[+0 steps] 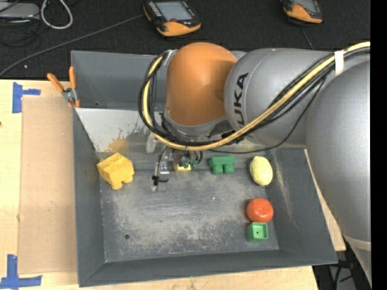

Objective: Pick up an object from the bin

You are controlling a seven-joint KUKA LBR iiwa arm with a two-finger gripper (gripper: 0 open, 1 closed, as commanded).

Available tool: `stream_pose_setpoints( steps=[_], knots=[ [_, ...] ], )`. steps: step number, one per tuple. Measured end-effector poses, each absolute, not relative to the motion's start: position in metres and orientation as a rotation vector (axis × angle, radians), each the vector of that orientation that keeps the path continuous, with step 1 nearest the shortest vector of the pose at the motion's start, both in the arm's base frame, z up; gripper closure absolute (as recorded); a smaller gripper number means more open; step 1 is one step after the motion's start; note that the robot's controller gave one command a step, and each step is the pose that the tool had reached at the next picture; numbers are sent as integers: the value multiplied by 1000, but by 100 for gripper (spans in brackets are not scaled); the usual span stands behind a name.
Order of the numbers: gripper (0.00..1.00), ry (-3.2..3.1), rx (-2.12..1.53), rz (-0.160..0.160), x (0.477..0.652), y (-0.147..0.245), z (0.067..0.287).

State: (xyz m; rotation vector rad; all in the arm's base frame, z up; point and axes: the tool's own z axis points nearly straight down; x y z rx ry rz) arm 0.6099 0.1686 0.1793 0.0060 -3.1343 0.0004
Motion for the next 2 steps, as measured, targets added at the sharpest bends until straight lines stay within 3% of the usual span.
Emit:
stream_pose_setpoints(
  steps=[1, 2],
  knots=[
    [0, -3141, 0, -2, 611, 168, 184],
    [0, -3138, 80, -2, 608, 216, 132]
  ],
)
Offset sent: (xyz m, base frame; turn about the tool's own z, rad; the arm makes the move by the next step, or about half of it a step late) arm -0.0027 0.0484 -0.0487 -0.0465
